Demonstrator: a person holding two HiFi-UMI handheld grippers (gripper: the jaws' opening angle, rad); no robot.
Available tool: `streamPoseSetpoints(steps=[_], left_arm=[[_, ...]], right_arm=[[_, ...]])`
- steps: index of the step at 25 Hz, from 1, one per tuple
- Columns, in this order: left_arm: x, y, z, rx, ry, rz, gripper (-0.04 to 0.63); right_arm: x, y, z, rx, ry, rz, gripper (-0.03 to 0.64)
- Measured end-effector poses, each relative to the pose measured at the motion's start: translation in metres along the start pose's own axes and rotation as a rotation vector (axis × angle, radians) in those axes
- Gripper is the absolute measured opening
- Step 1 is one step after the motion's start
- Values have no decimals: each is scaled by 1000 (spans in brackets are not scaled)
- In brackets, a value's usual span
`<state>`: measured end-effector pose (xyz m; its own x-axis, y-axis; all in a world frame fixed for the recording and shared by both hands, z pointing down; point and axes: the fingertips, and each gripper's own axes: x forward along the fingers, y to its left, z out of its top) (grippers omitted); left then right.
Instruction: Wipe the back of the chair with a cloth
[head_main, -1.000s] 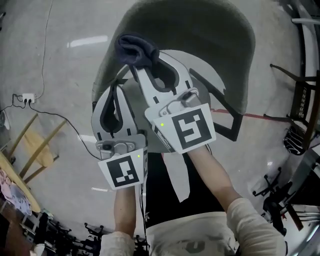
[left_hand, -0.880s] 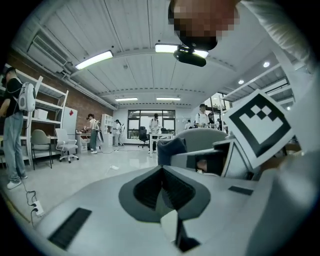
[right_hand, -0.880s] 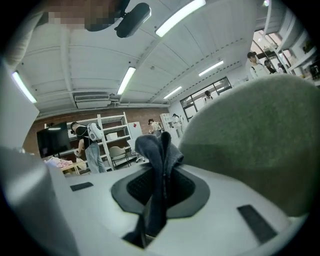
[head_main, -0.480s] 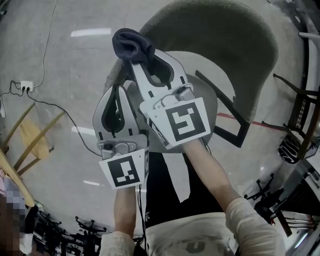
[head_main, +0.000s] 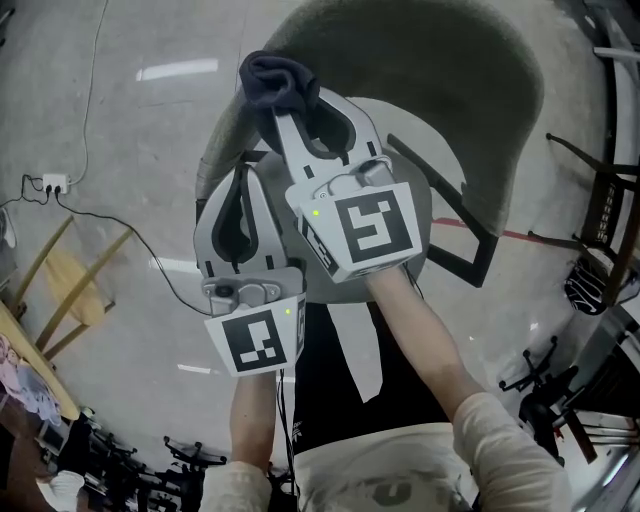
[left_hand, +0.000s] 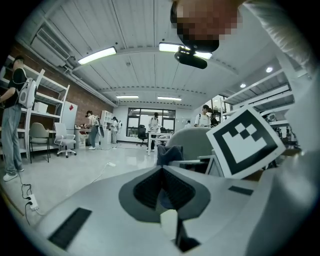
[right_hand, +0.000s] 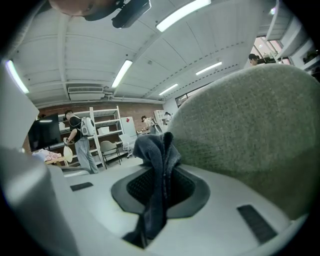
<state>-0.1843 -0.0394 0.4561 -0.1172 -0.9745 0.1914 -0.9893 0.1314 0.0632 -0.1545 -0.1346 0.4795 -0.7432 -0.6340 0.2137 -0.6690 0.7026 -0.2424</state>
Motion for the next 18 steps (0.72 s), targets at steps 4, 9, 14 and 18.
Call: streamPoseSetpoints(steps=[4,9,14,18], left_arm=[[1,-8,-5,-3,22,-14,15],[6,-23,-8,0,28,-50,15],[13,-37,-12,7,44,-90,15],[18,-51,-12,11,45,-128,15]], right_arm=[[-6,-27,1,39,2,-64,58],[-21,-71,2,82,-10,-180,58],[-40,-107,7,97,-34,-297,58],[-58,-128,9,97,-46,-388,58]])
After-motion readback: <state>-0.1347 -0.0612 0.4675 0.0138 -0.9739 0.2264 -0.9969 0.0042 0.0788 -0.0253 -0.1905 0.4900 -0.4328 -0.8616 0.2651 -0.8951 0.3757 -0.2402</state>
